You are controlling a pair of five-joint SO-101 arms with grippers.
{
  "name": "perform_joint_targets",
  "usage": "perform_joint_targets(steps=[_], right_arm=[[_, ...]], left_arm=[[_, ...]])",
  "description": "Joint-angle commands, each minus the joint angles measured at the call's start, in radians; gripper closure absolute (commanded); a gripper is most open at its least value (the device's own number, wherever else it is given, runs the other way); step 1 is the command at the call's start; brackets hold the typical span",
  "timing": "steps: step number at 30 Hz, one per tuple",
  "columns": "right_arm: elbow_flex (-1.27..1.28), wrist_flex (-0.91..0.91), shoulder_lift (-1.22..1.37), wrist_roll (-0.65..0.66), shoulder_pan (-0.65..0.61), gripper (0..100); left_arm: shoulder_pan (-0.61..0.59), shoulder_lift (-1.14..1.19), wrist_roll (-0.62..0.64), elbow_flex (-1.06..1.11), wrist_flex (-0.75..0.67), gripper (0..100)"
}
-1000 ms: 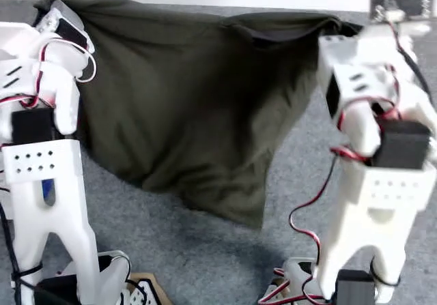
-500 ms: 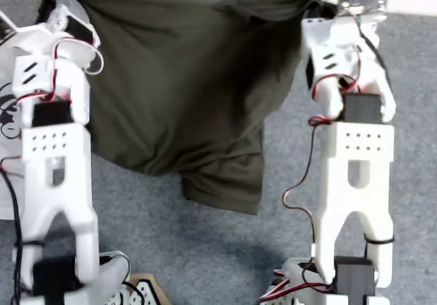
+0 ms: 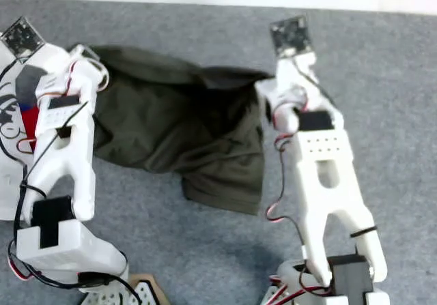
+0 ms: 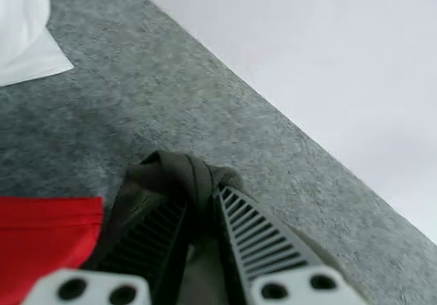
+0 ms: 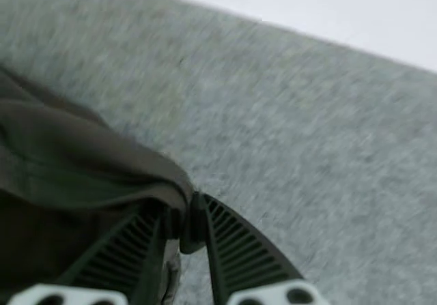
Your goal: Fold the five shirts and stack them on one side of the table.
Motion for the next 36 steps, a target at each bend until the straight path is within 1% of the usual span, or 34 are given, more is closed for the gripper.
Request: perform_joint_targets(steps=[1,2,6,11,14,16,18,23,28,33,36], right_arm=[[-0.007,0.081,-0.016,0.017,-0.021,99.1],[-0.008,0.122,-0.016,0.017,-0.024,99.1],[-0.010,0.254,-0.018,0.018,-0.041,99.1],[-0.021,0.375,-0.041,0.020,-0.042,99.1],[-0.021,0.484,-0.085,0.061,-0.068,99.1],[-0.016,0.568,-0.117,0.098,-0.107,99.1],[-0.015,0.639,-0.147,0.106,-0.133,99.1],[-0.008,0.751,-0.183,0.107,-0.143,99.1],[0.039,0.762,-0.194,0.109,-0.140,99.1],[0.082,0.762,-0.194,0.109,-0.143,99.1],[0.096,0.763,-0.189,0.110,-0.145,99.1]], left_arm=[[-0.036,-0.019,-0.003,-0.021,0.100,99],[-0.038,-0.033,-0.029,-0.022,0.147,99],[-0.041,-0.131,-0.213,-0.012,0.391,99],[-0.038,-0.252,-0.308,-0.010,0.700,99],[-0.038,-0.312,-0.374,0.042,0.810,99],[-0.038,-0.341,-0.405,0.093,0.832,99],[-0.041,-0.361,-0.414,0.148,0.832,99],[-0.101,-0.372,-0.414,0.257,0.810,99],[-0.191,-0.372,-0.414,0.283,0.727,99],[-0.254,-0.372,-0.414,0.283,0.689,99],[-0.266,-0.371,-0.414,0.286,0.687,99]])
